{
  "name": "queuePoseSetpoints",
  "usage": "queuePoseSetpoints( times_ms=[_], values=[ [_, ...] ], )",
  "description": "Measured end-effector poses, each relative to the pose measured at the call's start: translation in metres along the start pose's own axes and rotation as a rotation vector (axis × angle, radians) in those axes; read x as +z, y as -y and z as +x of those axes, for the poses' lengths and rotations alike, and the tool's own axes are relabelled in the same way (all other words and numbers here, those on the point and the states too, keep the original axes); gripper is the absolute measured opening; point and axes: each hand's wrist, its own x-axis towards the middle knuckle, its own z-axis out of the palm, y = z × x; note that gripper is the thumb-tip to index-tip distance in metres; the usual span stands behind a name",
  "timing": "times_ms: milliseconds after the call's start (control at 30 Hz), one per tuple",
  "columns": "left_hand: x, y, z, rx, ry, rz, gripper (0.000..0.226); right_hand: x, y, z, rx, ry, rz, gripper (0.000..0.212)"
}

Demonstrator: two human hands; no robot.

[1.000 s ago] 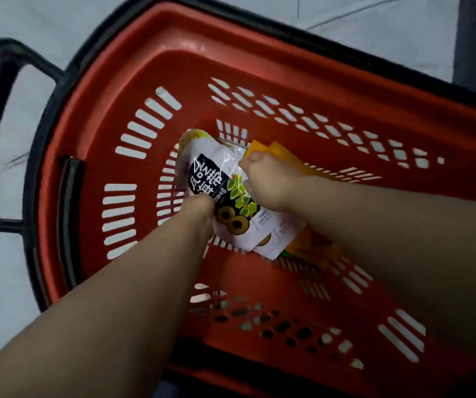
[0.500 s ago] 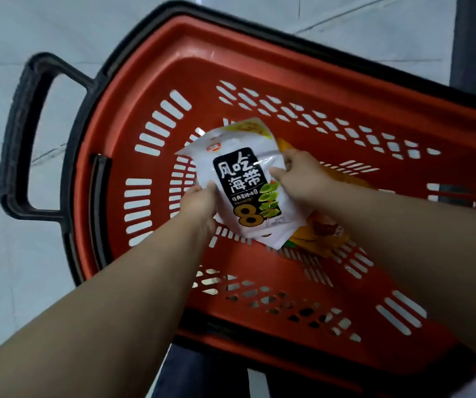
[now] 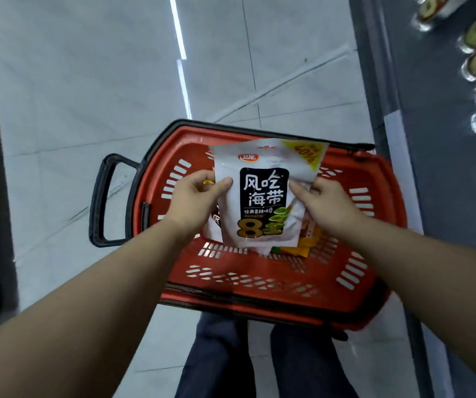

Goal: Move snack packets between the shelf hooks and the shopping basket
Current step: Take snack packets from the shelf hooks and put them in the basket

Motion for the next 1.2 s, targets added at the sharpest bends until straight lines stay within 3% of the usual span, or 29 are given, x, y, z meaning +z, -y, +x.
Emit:
queuePoseSetpoints(
  times_ms=[167,300,400,433,533,700,867,1067,1167,1200],
  values=[
    [-0.017,-0.088,-0.043,0.127,0.040,-0.017,0.005,-0.042,0.079,-0.058,-0.069,-0.040,0.029,0.012],
    [-0.034,-0.175,-0.082,0.250,0.098,-0.008,0.012,-0.078,0.153,-0.109,-0.085,-0.109,0.114,0.016],
    [-0.044,-0.244,-0.116,0.372,0.130,0.017,0.006,-0.111,0.209,-0.154,-0.127,-0.146,0.137,0.047],
    [-0.047,-0.269,-0.128,0.407,0.138,0.030,0.006,-0.123,0.229,-0.169,-0.151,-0.171,0.146,0.047],
    [-0.056,-0.344,-0.173,0.527,0.162,0.066,0.012,-0.156,0.289,-0.227,-0.264,-0.229,0.131,0.018],
    [-0.054,-0.459,-0.262,0.740,0.232,0.079,0.005,-0.214,0.372,-0.343,-0.410,-0.438,0.162,0.037],
    [-0.041,-0.559,-0.357,0.943,0.330,0.086,0.009,-0.267,0.428,-0.454,-0.480,-0.615,0.142,0.033],
    [-0.013,-0.650,-0.447,1.130,0.498,0.080,0.012,-0.322,0.473,-0.557,-0.581,-0.871,0.076,0.085],
    [0.013,-0.681,-0.486,1.231,0.571,0.067,0.016,-0.346,0.483,-0.605,-0.600,-0.989,0.101,0.052],
    [0.023,-0.688,-0.499,1.253,0.598,0.040,0.015,-0.354,0.481,-0.619,-0.599,-1.037,0.106,0.051]
  ],
)
